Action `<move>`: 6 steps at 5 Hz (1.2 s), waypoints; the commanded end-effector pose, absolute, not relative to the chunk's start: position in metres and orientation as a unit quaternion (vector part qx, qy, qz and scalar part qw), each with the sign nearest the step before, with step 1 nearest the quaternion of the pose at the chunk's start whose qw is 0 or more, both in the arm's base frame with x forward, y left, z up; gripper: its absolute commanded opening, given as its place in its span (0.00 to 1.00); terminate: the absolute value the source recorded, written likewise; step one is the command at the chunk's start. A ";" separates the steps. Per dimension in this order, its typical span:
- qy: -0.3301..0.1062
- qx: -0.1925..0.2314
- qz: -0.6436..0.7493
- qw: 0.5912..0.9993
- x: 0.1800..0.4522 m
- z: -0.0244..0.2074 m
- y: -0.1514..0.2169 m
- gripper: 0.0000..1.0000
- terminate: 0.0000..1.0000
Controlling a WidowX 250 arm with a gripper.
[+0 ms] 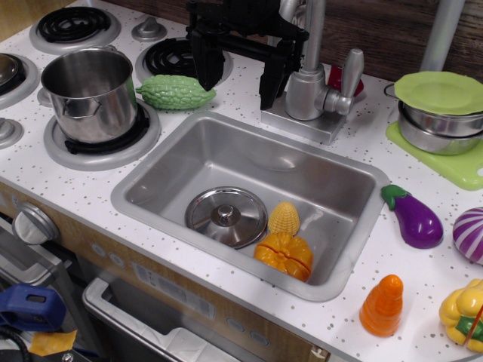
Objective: Turn faucet front to left
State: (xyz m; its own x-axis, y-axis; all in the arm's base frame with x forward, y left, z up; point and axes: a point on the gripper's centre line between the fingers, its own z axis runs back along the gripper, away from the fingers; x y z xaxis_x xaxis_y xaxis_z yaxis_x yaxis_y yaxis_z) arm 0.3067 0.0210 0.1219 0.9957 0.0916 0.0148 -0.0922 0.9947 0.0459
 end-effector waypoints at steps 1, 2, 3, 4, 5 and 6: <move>-0.006 0.023 0.046 0.999 0.307 0.122 0.021 1.00 0.00; -0.050 0.047 0.064 0.996 0.317 0.125 0.027 1.00 0.00; -0.084 0.051 0.076 0.992 0.327 0.136 0.028 1.00 0.00; -0.127 0.060 0.092 0.986 0.343 0.145 0.031 1.00 0.00; -0.156 0.061 0.084 0.982 0.356 0.154 0.036 1.00 0.00; -0.179 0.072 0.076 0.978 0.365 0.155 0.042 1.00 0.00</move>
